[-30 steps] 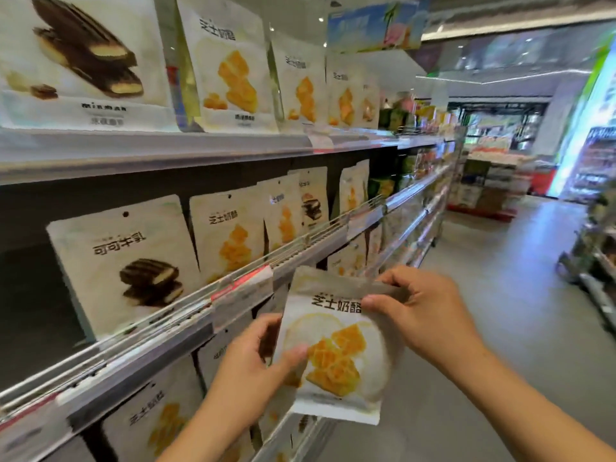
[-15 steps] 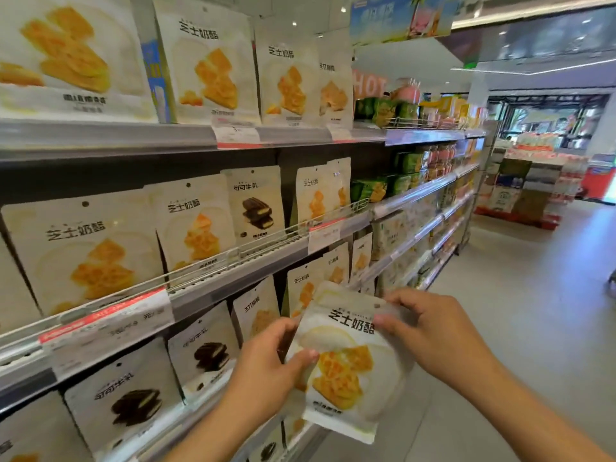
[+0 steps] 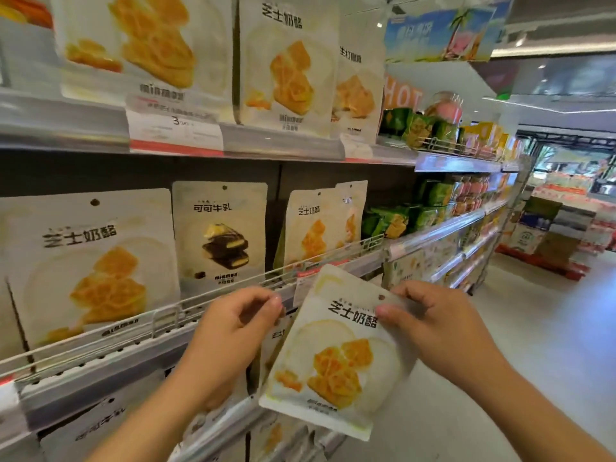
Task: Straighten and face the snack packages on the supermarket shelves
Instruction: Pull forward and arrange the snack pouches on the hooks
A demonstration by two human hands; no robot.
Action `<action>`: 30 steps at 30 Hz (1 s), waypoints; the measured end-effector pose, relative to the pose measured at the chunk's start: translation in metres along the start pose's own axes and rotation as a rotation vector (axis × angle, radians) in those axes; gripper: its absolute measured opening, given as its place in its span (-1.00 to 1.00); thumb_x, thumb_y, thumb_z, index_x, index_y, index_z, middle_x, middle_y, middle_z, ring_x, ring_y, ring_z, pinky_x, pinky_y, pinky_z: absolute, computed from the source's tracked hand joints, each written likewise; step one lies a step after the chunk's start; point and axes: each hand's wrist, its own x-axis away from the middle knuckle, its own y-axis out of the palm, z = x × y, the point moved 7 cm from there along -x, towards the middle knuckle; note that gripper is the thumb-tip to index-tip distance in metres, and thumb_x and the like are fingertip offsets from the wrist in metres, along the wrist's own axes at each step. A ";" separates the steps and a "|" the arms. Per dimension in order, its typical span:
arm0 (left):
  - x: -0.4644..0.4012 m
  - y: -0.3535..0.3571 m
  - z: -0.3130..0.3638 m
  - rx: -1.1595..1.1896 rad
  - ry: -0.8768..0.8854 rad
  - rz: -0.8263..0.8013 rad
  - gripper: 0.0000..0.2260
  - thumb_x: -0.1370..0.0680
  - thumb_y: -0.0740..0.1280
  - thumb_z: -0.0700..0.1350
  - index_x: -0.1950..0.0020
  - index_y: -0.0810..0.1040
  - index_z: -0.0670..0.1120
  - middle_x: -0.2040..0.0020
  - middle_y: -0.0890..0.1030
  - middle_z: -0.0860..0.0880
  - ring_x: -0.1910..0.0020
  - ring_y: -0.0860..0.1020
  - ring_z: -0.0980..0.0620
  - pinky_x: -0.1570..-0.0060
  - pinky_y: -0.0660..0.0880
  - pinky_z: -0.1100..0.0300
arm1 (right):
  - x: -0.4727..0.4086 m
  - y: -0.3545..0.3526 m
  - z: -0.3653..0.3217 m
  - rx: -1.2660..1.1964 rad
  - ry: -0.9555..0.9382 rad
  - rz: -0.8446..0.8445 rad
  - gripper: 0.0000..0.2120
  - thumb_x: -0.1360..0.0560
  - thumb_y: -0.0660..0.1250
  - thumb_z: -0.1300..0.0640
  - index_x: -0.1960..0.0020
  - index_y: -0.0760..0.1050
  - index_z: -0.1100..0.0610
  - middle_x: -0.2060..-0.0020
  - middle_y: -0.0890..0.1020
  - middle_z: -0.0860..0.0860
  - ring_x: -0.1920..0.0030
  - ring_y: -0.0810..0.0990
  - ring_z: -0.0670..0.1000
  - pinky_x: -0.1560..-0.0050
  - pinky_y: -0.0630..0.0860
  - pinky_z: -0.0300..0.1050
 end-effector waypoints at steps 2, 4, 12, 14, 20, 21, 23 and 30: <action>-0.025 0.002 0.002 -0.035 0.031 0.034 -0.85 -0.58 0.30 -0.04 0.11 0.65 0.08 0.20 0.66 0.13 0.17 0.60 0.15 0.16 0.56 0.16 | -0.022 0.002 0.012 0.027 -0.034 -0.009 -0.86 -0.39 0.40 -0.09 0.28 0.56 -0.07 0.37 0.60 -0.19 0.25 0.54 -0.21 0.27 0.43 -0.36; -0.046 0.003 0.005 -0.076 0.046 0.059 -0.88 -0.58 0.30 -0.04 0.08 0.63 0.10 0.19 0.65 0.13 0.15 0.60 0.16 0.18 0.55 0.20 | -0.041 0.007 0.026 0.052 -0.049 -0.036 -0.88 -0.41 0.40 -0.09 0.25 0.58 -0.07 0.38 0.61 -0.18 0.24 0.54 -0.22 0.29 0.46 -0.32; -0.130 -0.038 0.008 -0.704 -0.113 0.325 -0.48 -0.56 0.33 0.04 -0.48 0.24 0.14 -0.29 0.50 -0.01 0.04 0.57 0.19 0.04 0.53 0.25 | -0.115 0.036 0.073 -0.064 -0.220 -0.146 -0.79 -0.39 0.45 -0.06 0.31 0.45 -0.27 0.43 0.59 -0.21 0.23 0.55 -0.27 0.32 0.42 -0.38; -0.142 -0.048 0.008 -0.920 -0.236 0.370 -0.36 -0.55 0.35 0.06 -0.54 0.10 0.12 -0.52 0.19 0.02 -0.30 0.46 -0.03 -0.18 0.48 0.01 | -0.130 0.042 0.084 -0.113 -0.286 -0.172 -0.81 -0.39 0.47 -0.02 0.32 0.49 -0.20 0.46 0.58 -0.17 0.21 0.54 -0.26 0.28 0.40 -0.41; -0.154 -0.054 0.021 -1.181 -0.473 0.438 -0.59 -0.57 0.30 0.07 -0.40 0.37 0.02 -0.24 0.53 -0.10 -0.18 0.52 -0.16 0.02 0.45 0.00 | -0.160 0.055 0.106 -0.217 -0.447 -0.250 -0.84 -0.38 0.46 -0.05 0.29 0.50 -0.21 0.41 0.64 -0.14 0.21 0.55 -0.18 0.21 0.44 -0.33; -0.151 -0.052 0.026 -1.209 -0.482 0.441 -0.62 -0.58 0.29 0.08 -0.38 0.42 0.01 -0.22 0.55 -0.10 -0.16 0.52 -0.15 0.03 0.44 0.03 | -0.163 0.056 0.108 -0.230 -0.472 -0.262 -0.82 -0.38 0.47 -0.04 0.29 0.49 -0.23 0.40 0.64 -0.14 0.19 0.55 -0.19 0.19 0.44 -0.33; -0.147 -0.045 0.034 -1.231 -0.484 0.419 -0.66 -0.61 0.26 0.07 -0.35 0.47 -0.01 -0.15 0.56 -0.11 -0.08 0.53 -0.12 0.05 0.45 0.05 | -0.170 0.055 0.111 -0.242 -0.517 -0.280 -0.78 -0.38 0.48 -0.01 0.29 0.48 -0.25 0.38 0.63 -0.19 0.16 0.55 -0.22 0.20 0.44 -0.37; -0.112 -0.030 0.076 -1.031 -0.269 0.537 -0.79 -0.60 0.30 -0.02 -0.14 0.58 -0.10 0.12 0.60 -0.04 0.11 0.60 -0.02 0.14 0.55 0.09 | -0.182 0.051 0.103 -0.281 -0.574 -0.349 -0.82 -0.40 0.46 0.00 0.31 0.53 -0.21 0.39 0.63 -0.20 0.29 0.57 -0.17 0.36 0.48 -0.21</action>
